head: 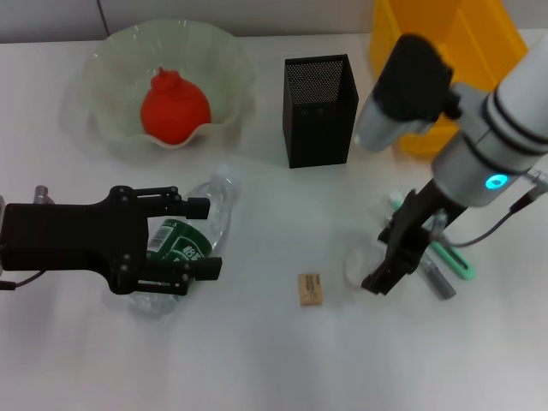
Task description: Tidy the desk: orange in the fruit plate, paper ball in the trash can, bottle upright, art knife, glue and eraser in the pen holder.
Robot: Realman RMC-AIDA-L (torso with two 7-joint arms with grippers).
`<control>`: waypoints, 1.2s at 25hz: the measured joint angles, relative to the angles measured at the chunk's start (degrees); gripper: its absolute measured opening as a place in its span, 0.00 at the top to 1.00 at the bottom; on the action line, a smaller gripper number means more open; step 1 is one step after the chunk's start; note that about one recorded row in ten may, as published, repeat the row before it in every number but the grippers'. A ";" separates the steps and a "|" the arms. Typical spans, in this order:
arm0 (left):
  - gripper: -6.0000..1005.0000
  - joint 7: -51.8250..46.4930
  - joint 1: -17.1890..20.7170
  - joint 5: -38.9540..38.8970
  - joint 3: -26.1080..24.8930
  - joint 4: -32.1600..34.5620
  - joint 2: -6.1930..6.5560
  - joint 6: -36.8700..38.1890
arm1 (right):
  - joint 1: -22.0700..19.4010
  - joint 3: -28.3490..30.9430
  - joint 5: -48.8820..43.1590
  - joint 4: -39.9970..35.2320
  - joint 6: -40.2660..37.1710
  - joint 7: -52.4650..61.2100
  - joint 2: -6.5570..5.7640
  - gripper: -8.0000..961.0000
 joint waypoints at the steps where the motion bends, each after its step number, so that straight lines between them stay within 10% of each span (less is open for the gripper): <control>1: 0.19 0.00 0.00 0.00 0.00 0.00 0.00 0.00 | 0.00 0.00 0.00 0.00 0.00 0.00 0.00 0.20; 8: 0.19 0.13 0.25 0.00 -0.37 0.00 0.03 -0.03 | -0.25 -1.55 2.02 0.83 1.46 -1.05 -0.03 0.20; 12: 0.19 0.84 0.42 0.00 -0.45 -0.11 0.00 0.10 | -0.98 -0.23 2.17 -0.96 -0.11 -1.14 -0.22 0.38; 20: 0.19 0.91 0.69 -0.02 -2.52 -0.24 0.10 1.16 | -7.69 33.98 2.28 -28.68 -13.18 -2.18 -0.75 0.51; 26: 0.19 0.70 0.05 -0.06 -2.95 -0.24 0.02 1.30 | -9.22 43.33 2.28 -30.59 -3.30 -3.89 -1.84 0.52; 30: 0.19 0.54 -0.34 -0.06 -3.16 -0.24 -0.13 1.14 | -10.36 42.57 2.49 -26.93 5.89 -5.98 -0.45 0.49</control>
